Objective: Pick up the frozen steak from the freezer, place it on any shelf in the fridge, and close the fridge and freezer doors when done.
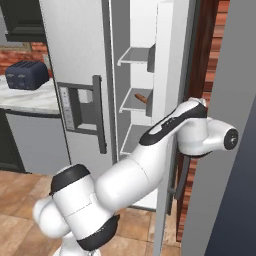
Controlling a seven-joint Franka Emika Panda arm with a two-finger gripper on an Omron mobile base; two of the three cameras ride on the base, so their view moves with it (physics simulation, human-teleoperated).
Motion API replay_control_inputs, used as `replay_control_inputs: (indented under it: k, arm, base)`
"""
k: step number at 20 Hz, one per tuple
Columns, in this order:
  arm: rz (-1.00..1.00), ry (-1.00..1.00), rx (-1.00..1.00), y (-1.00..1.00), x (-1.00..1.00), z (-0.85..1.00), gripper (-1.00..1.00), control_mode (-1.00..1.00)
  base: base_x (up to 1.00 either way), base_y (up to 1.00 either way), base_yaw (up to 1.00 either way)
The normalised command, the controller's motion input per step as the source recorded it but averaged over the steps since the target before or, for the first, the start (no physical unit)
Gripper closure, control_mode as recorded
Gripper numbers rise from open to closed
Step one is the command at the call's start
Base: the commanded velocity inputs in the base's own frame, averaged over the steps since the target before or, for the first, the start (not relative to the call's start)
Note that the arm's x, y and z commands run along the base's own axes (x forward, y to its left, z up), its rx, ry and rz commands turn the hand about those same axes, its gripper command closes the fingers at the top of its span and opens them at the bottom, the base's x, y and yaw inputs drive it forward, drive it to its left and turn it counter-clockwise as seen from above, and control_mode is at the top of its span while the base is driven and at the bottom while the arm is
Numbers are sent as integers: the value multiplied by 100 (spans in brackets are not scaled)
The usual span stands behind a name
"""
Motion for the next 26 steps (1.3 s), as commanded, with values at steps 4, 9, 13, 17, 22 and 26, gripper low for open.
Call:
replay_control_inputs:
  k: [4,9,13,17,22,26]
  arm:
    - [0,-3,0,-73,0,5,-100,-100]
    - [0,0,0,-54,10,0,-100,-100]
    - [7,-3,-1,-37,18,-21,-100,-100]
    - [26,-18,-10,-5,6,-45,-100,-100]
    - [28,-26,-17,0,21,-60,-100,-100]
    - [21,-21,-12,0,44,-38,-100,-100]
  base:
    - [0,0,0]
    - [0,0,0]
    - [0,0,0]
    - [0,0,0]
    - [0,0,0]
    - [0,0,0]
